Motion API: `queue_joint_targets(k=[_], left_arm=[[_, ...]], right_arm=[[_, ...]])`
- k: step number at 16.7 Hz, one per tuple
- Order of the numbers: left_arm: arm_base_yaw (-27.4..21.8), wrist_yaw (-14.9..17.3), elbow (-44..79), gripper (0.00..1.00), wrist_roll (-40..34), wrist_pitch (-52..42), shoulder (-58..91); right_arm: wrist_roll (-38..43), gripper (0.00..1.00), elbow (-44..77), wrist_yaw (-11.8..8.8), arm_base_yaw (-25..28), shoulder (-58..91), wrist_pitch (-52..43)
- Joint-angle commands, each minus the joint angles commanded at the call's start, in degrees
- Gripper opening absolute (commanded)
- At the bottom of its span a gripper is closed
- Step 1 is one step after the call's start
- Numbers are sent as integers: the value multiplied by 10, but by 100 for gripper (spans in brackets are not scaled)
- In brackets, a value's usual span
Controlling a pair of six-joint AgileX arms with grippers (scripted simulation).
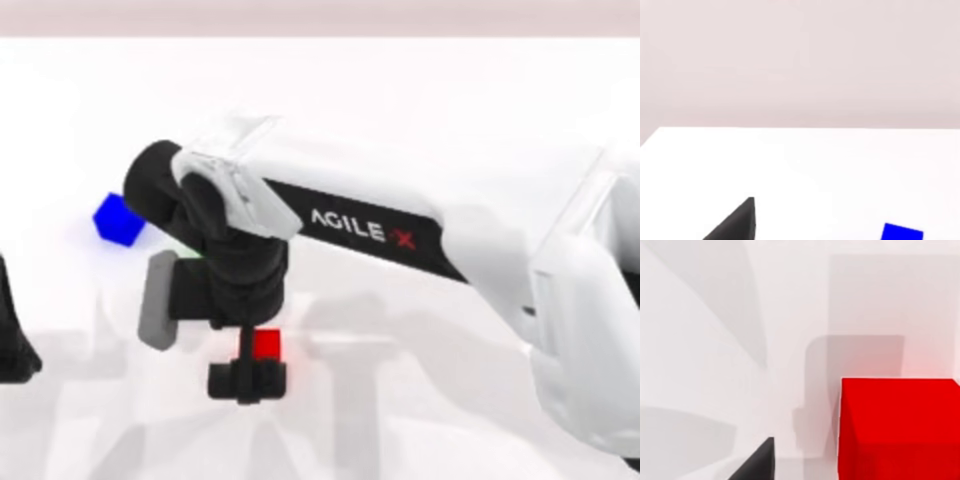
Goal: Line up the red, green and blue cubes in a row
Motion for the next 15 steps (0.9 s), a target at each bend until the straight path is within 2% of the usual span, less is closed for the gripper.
queue_joint_targets(k=[8, 15], left_arm=[[0, 0, 0, 100, 0, 0, 0], [0, 0, 0, 100, 0, 0, 0]], right_arm=[[-2, 100, 10, 0, 1, 1, -10], [-2, 100, 152, 0, 2, 3, -151]])
